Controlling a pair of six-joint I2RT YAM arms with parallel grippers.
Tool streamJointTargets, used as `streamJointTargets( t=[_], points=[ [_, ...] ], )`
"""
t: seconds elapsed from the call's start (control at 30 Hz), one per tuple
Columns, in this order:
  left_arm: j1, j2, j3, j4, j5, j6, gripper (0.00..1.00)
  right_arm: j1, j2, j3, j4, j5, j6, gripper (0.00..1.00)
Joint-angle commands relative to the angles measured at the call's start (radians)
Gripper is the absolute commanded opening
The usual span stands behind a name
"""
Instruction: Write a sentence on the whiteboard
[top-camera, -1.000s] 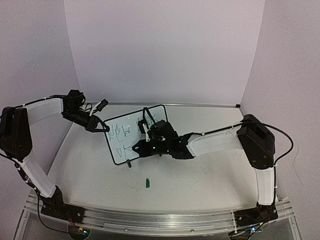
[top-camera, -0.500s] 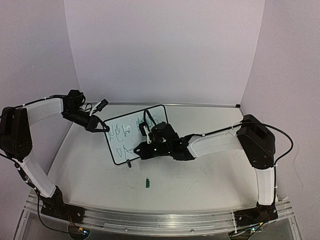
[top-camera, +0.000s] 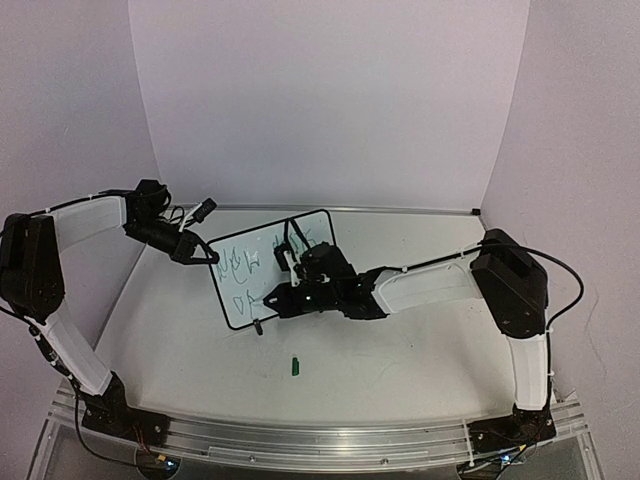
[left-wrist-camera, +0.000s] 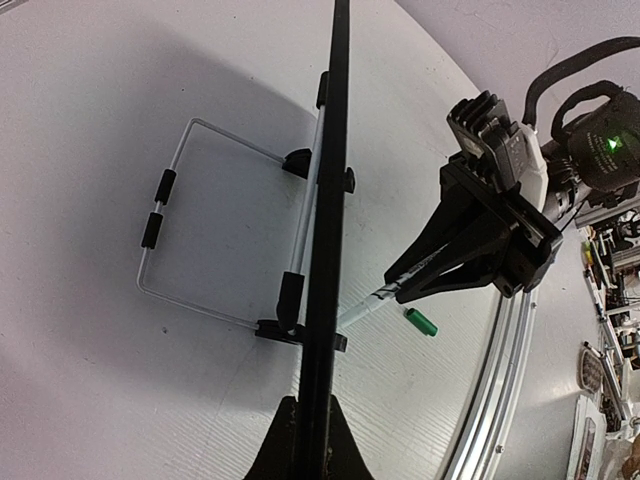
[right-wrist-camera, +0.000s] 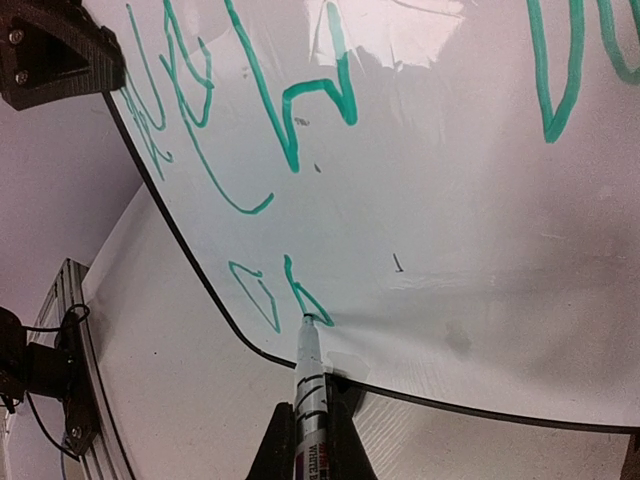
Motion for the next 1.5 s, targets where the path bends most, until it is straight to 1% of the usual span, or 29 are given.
streamJointTargets(
  t=[0.0,0.3,0.77,1.1,1.47],
  points=[
    [0.008,-0.025,0.020,0.017,-0.116,-0.004,0.00,-0.006,0.006,0.026,0.010,-0.011,-0.004,0.00],
    [0.007,-0.027,0.020,0.016,-0.117,-0.004,0.00,-0.005,-0.132,-0.061,0.046,0.022,0.004,0.00],
    [0.007,-0.027,0.019,0.017,-0.117,-0.004,0.00,-0.009,-0.066,-0.048,0.048,0.070,0.020,0.00],
    [0.007,-0.025,0.020,0.017,-0.119,-0.005,0.00,-0.020,-0.020,-0.015,0.048,0.049,0.029,0.00],
    [0.008,-0.024,0.021,0.016,-0.119,-0.005,0.00,-0.033,-0.054,-0.068,0.048,0.123,0.062,0.00]
  ],
)
